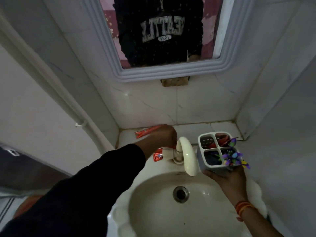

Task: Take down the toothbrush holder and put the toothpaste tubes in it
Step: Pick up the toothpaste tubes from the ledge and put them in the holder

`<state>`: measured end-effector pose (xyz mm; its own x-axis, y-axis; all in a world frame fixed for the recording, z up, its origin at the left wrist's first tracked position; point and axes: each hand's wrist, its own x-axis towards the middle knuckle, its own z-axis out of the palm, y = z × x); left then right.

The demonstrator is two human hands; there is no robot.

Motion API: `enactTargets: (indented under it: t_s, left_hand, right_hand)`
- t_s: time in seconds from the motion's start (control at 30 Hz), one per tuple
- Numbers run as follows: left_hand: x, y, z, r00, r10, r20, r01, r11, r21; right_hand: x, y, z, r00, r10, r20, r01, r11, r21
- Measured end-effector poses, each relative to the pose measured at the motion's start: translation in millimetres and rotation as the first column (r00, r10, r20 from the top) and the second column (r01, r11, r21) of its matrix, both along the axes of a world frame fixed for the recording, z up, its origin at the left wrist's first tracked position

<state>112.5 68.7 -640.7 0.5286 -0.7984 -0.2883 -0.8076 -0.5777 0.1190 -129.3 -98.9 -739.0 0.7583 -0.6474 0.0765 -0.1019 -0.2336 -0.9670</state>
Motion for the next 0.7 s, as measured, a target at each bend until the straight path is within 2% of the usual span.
enactTargets:
  t_s: [0.2,0.3,0.37,0.47,0.57,0.63,0.7]
  left_hand:
    - [0.5,-23.2,-15.8,0.996,0.001,-0.084,-0.001,1.0,0.003]
    - [8.2,-20.8,-26.7,0.99,0.013,-0.139,-0.016,1.0,-0.023]
    - [15.5,-18.3,-28.6,0.977,0.046,-0.206,-0.066,0.993,-0.093]
    - [28.1,-17.5,-21.5,0.911,0.133,-0.39,-0.257,0.924,-0.285]
    - [29.3,-19.2,0.5,0.868,0.071,-0.491,-0.324,0.832,-0.451]
    - [27.4,-21.4,27.2,0.855,0.045,-0.517,-0.327,0.821,-0.469]
    - [24.5,-28.0,60.0,0.858,0.029,-0.513,-0.286,0.856,-0.431]
  right_hand:
    - [2.1,3.5,5.4,1.0,-0.022,0.014,0.022,1.0,-0.004]
    - [3.0,6.1,4.8,0.998,-0.063,0.004,0.063,0.997,0.046]
    - [2.5,8.9,7.1,0.997,-0.076,-0.003,0.076,0.994,0.072]
    - [2.2,10.3,9.1,0.996,-0.089,-0.01,0.09,0.991,0.103]
    - [-0.4,10.8,9.5,0.995,-0.096,-0.039,0.099,0.991,0.085]
    - [-0.7,12.0,12.1,0.991,-0.118,-0.062,0.121,0.991,0.057]
    - [-1.3,10.2,12.3,0.991,-0.114,-0.072,0.119,0.99,0.074]
